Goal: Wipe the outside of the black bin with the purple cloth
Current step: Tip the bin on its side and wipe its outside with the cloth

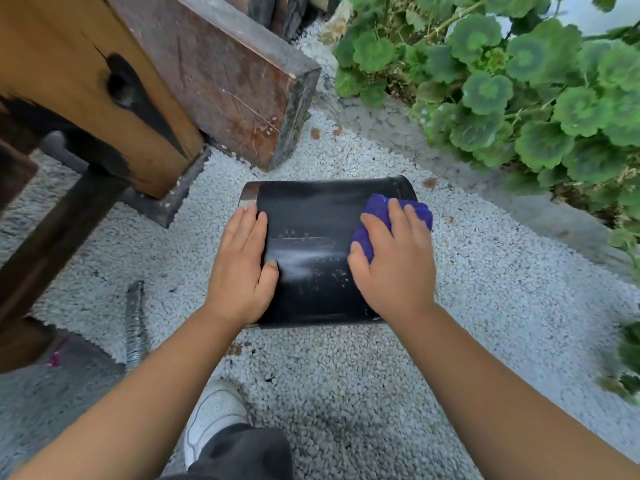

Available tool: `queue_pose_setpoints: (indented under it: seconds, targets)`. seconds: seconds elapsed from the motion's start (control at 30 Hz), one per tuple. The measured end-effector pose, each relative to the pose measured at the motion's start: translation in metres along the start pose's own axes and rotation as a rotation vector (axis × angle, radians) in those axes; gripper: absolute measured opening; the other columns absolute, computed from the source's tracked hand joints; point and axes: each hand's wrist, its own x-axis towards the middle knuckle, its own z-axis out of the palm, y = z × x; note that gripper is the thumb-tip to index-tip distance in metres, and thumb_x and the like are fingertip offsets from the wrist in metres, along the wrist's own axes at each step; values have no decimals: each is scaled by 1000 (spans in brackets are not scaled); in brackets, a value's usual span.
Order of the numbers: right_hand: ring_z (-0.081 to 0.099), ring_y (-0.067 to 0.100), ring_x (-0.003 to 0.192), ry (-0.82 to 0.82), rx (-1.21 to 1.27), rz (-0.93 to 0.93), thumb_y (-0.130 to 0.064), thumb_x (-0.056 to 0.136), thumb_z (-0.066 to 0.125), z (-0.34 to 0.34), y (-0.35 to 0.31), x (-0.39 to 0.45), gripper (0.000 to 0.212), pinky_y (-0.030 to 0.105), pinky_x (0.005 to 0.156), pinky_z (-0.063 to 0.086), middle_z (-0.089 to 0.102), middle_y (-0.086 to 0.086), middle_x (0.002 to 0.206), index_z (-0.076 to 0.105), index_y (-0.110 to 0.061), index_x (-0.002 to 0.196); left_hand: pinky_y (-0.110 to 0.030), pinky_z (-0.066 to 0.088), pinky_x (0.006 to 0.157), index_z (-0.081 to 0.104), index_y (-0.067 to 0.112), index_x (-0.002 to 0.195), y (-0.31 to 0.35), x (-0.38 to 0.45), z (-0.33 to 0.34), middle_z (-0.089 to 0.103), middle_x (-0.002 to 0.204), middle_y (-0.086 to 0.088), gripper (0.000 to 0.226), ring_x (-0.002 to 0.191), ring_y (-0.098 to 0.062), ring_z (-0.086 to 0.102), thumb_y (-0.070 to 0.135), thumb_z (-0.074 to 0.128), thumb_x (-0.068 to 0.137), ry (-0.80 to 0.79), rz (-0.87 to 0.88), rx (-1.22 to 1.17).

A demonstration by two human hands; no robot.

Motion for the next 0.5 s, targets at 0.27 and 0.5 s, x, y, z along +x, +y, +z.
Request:
queue_pose_setpoints:
  seconds: [0.27, 0.5]
  targets:
    - [43, 40, 131, -45, 146, -263, -37, 83, 48, 31, -84, -6, 44, 50, 110, 32, 51, 19, 141, 68, -17, 116, -30, 6, 121, 38, -6, 143, -5, -1, 3, 26, 154, -21, 64, 146, -32, 15, 24, 26, 88, 52, 39, -184]
    - [47, 35, 128, -20, 86, -203, -37, 81, 53, 12, -16, 5, 45, 45, 108, 38, 52, 13, 141, 65, -21, 121, -26, 5, 121, 38, -1, 145, -5, 2, 4, 26, 155, -11, 64, 145, -19, 14, 21, 32, 85, 74, 31, -123]
